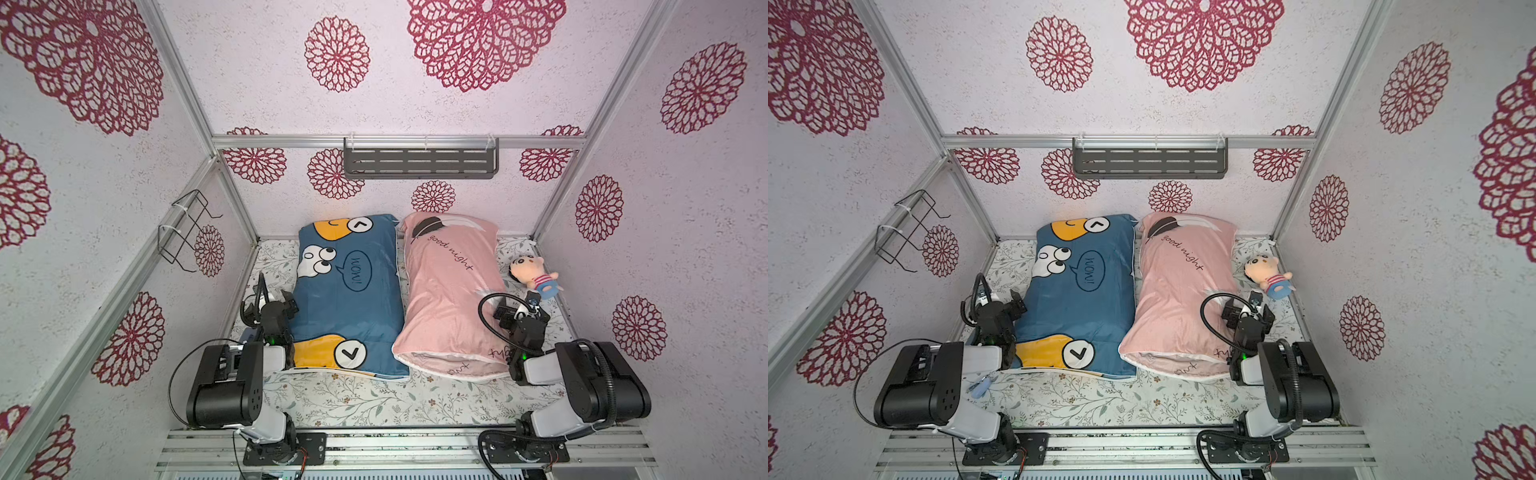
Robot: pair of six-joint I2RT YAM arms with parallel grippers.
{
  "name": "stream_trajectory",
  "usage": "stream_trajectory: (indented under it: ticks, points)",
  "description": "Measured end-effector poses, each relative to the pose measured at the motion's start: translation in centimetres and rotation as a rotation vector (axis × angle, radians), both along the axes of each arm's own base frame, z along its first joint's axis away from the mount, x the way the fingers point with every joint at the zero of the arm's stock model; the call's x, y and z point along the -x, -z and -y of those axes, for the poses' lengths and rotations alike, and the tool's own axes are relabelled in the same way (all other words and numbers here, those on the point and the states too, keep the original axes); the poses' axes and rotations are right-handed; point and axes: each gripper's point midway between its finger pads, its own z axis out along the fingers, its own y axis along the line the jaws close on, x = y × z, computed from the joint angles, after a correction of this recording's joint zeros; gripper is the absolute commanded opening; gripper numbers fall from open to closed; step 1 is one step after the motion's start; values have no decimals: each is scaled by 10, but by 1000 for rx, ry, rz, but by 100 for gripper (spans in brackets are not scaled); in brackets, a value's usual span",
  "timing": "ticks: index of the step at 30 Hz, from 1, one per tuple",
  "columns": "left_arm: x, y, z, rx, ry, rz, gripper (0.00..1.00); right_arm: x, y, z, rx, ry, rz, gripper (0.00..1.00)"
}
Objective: Zip up pillowcases
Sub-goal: Adjust the pillowcase at the center of the board.
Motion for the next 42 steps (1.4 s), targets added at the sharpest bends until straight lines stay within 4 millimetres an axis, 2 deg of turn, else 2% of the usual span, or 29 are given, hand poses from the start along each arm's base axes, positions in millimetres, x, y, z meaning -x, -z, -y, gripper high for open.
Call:
stream_trajectory:
  ticks: [32,33,34,36,37,39,40,41,42]
  points:
    - [1,-1,2,-2,7,-22,98,0,1,0,1,1,-18,99]
    - [5,-7,3,-9,3,-36,98,-1,-1,-2,6,1,-33,99]
    - [8,-23,7,-19,1,-25,98,-4,-8,-3,11,4,-49,99]
    - [13,-74,20,-13,9,45,99,-10,-33,-13,11,-10,-58,99]
    - [15,-109,27,22,15,110,99,-14,-53,-22,-1,-28,-49,99]
    - [19,-174,40,114,51,237,98,-22,-98,-47,-42,-84,-19,96]
    - [20,-194,47,171,79,279,97,-26,-121,-66,-68,-126,-7,95]
    - [23,-203,54,224,109,301,96,-28,-141,-90,-96,-185,-3,93]
    - [23,-202,61,269,138,300,95,-28,-150,-113,-111,-241,-15,93]
